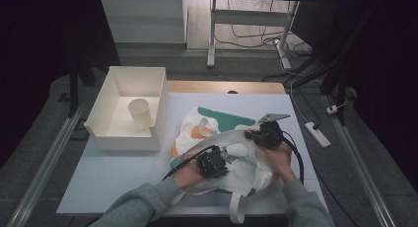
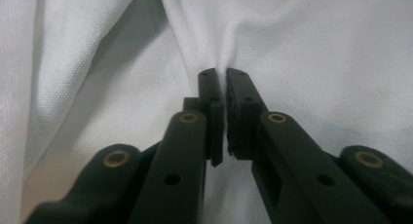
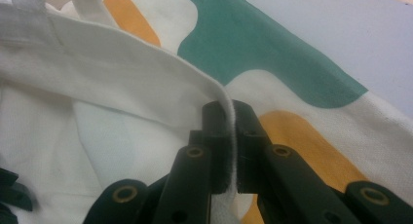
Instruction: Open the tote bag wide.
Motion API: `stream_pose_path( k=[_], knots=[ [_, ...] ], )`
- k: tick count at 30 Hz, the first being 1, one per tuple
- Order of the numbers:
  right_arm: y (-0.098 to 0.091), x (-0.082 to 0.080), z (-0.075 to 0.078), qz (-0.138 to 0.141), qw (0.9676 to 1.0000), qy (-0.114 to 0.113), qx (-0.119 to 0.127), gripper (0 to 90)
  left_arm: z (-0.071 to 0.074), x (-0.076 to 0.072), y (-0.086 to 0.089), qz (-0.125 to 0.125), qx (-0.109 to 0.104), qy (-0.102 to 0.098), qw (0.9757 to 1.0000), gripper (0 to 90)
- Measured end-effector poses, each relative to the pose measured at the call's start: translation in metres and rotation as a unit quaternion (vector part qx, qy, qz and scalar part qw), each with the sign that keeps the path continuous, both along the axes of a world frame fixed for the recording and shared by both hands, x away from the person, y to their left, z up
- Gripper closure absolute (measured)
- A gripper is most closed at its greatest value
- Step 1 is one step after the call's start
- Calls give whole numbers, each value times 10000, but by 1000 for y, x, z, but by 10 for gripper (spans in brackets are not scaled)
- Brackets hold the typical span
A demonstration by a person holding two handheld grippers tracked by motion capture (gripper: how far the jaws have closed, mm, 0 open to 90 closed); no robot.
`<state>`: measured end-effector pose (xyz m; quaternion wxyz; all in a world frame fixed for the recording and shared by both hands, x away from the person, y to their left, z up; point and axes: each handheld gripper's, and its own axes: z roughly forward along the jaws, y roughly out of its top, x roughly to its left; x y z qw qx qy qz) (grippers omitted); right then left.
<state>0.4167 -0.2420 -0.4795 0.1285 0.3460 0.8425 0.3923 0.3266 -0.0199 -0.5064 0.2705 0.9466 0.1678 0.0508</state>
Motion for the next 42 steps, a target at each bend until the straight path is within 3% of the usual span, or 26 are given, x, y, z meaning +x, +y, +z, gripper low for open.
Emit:
stream_pose_path(
  k=[4,14,17,24,31,35,42],
  knots=[
    [0,0,1,3,10000,-21,-1,855,4,-2,3,-47,-53,-99,9999,882],
    [-1,-3,7,10,9999,-144,16,858,19,-6,17,-145,-431,-8,9990,888],
    [0,-4,9,-3,9999,-169,-17,861,25,-11,20,-174,-449,-104,9988,889],
    [-3,-6,19,-293,9989,-354,-62,868,48,-32,25,-408,-569,-376,9968,890],
    [-22,-4,26,-849,9949,-542,17,870,55,-40,32,-572,-710,-333,9953,890],
    [-31,2,20,-1004,9941,-407,72,870,54,-38,32,-590,-711,-310,9952,889],
    [-26,14,2,-1057,9937,-264,-259,869,49,-34,32,-578,-750,-205,9953,889]
  ],
)
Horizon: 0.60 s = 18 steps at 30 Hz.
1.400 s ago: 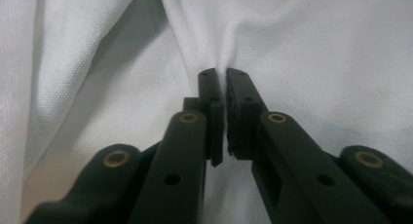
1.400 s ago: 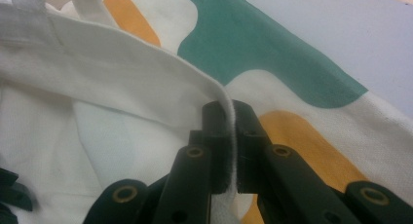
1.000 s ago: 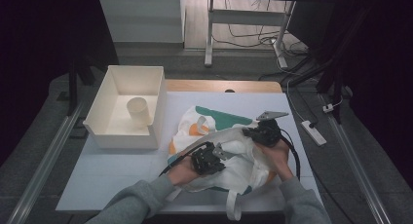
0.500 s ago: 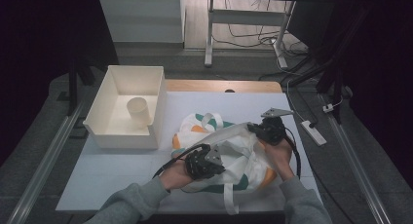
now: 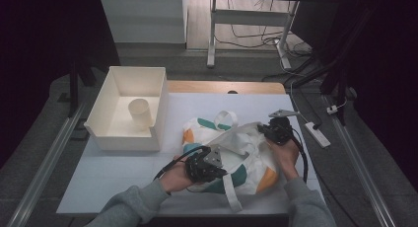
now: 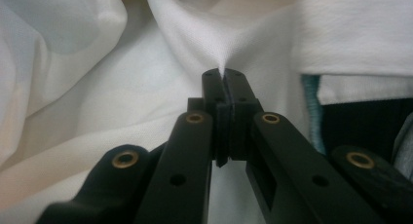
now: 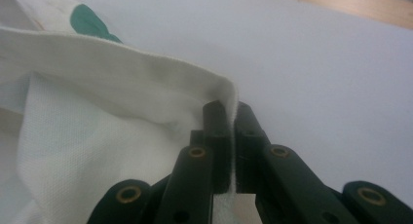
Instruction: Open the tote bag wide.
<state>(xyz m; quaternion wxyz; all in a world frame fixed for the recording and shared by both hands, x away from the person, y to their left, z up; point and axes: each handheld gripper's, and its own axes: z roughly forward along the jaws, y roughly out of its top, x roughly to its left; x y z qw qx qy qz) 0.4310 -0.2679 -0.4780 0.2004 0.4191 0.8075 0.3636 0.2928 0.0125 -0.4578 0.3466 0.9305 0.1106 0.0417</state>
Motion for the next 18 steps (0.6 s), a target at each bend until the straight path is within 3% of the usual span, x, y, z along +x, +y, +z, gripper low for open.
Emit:
stream_pose_path(
  k=[3,13,18],
  knots=[
    [1,5,-7,-39,9999,39,-134,869,-2,2,0,-13,-5,49,10000,889],
    [2,4,-8,10,9999,125,36,837,-12,8,-1,-37,15,246,9997,886],
    [4,5,-8,78,9999,26,-61,862,-16,10,-1,-5,-5,306,9995,886]
  ],
)
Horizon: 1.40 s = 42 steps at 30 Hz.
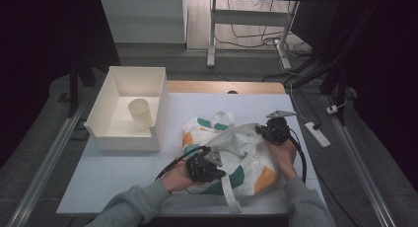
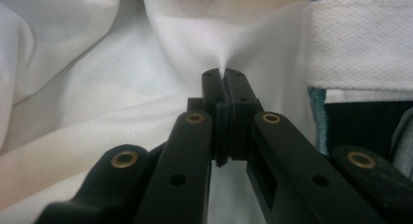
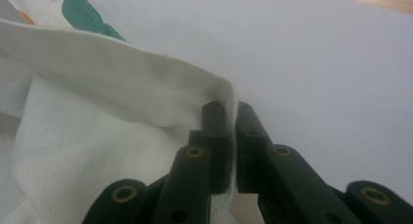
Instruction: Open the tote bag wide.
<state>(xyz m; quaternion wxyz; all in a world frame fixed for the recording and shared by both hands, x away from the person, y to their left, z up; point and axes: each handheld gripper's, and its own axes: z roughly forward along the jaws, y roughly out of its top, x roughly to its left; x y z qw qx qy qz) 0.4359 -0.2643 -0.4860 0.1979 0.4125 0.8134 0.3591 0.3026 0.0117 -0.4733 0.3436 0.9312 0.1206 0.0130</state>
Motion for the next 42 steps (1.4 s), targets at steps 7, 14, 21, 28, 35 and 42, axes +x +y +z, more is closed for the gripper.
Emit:
stream_pose_path(
  k=[7,14,21,28,35,42],
  knots=[
    [5,19,6,-40,9996,-281,66,874,-3,2,-6,112,66,-53,9999,887],
    [23,56,12,-28,9993,-356,88,875,-6,12,-5,305,41,-30,9995,888],
    [30,67,0,-24,9998,-144,127,872,-8,16,-4,295,-37,13,9996,886],
    [23,51,18,-130,9980,-133,611,637,-8,15,-5,282,-69,-27,9996,875],
    [21,12,45,219,9955,-310,873,514,-8,15,-4,290,-85,-46,9995,868],
    [31,-38,54,474,9965,-20,689,454,-6,13,-2,390,-122,-139,9991,793]
  ],
)
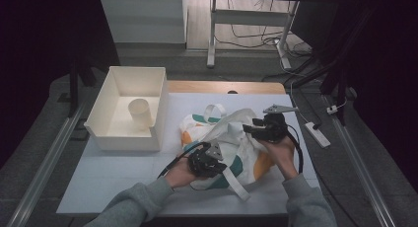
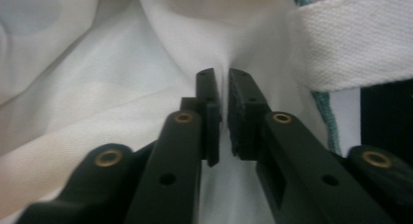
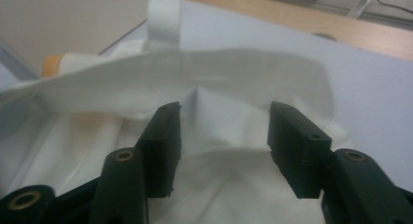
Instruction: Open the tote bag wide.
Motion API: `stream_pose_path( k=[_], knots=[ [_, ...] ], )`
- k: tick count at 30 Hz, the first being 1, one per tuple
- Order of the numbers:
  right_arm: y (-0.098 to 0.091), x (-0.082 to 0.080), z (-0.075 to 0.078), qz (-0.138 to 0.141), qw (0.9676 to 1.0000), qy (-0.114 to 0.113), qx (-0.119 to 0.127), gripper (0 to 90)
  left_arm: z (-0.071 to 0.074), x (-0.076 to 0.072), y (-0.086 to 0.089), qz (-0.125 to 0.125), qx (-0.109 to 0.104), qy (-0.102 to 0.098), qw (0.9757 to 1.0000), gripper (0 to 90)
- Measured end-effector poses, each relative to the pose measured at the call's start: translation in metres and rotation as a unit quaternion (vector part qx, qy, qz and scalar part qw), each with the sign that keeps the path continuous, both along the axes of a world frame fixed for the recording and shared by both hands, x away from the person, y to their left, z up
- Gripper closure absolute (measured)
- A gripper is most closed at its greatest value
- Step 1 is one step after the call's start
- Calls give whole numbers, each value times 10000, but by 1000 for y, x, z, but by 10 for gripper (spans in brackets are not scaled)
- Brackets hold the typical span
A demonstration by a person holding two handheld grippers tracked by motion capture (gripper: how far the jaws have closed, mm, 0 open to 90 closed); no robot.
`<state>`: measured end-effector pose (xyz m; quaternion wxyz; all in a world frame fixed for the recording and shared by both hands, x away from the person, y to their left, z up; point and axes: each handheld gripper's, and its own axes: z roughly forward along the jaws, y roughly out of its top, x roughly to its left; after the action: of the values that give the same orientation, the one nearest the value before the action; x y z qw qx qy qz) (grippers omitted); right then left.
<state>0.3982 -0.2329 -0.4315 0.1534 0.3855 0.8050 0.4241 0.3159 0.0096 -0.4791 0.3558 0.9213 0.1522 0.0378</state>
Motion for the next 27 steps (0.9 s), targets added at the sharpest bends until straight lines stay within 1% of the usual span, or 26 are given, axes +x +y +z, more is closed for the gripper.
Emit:
stream_pose_path(
  k=[2,5,7,8,9,11,13,14,15,16,18,20,21,23,25,27],
  knots=[
    [2,-11,4,34,10000,-42,21,447,2,-2,2,53,-48,-66,10000,763],
    [7,-24,9,96,9999,-129,-23,441,10,-5,9,180,-232,-214,9993,713],
    [11,-32,12,132,9996,-191,-130,431,16,-7,15,264,-409,-275,9984,680],
    [13,-36,13,120,9994,-240,-210,429,19,-8,18,304,-464,-320,9979,665],
    [15,-40,14,113,9992,-264,-272,428,21,-8,21,334,-509,-370,9975,651],
    [18,-47,13,135,9990,-218,-359,415,27,-10,26,436,-599,-488,9961,627],
    [21,-53,11,105,9982,-263,-533,404,33,-12,32,556,-680,-607,9943,607],
    [22,-56,10,60,9974,-301,-651,394,35,-12,35,596,-713,-628,9937,600],
    [22,-58,9,7,9969,-321,-712,386,38,-12,38,645,-722,-656,9931,594],
    [21,-59,8,-25,9971,-293,-697,386,40,-12,41,706,-743,-685,9924,589],
    [21,-59,7,-56,9977,-228,-631,385,44,-10,47,826,-792,-674,9911,582],
    [22,-60,7,-79,9978,-248,-611,385,45,-8,53,971,-772,-644,9902,569],
    [23,-60,7,-78,9979,-248,-598,384,44,-6,55,1058,-786,-634,9892,563],
    [25,-60,6,-71,9980,-250,-570,383,43,-3,60,1207,-736,-629,9880,556],
    [28,-59,4,-98,9978,-202,-627,383,40,1,64,1331,-737,-562,9868,549],
    [28,-58,0,-116,9977,-114,-663,388,37,4,67,1410,-689,-519,9862,548]
  ],
)
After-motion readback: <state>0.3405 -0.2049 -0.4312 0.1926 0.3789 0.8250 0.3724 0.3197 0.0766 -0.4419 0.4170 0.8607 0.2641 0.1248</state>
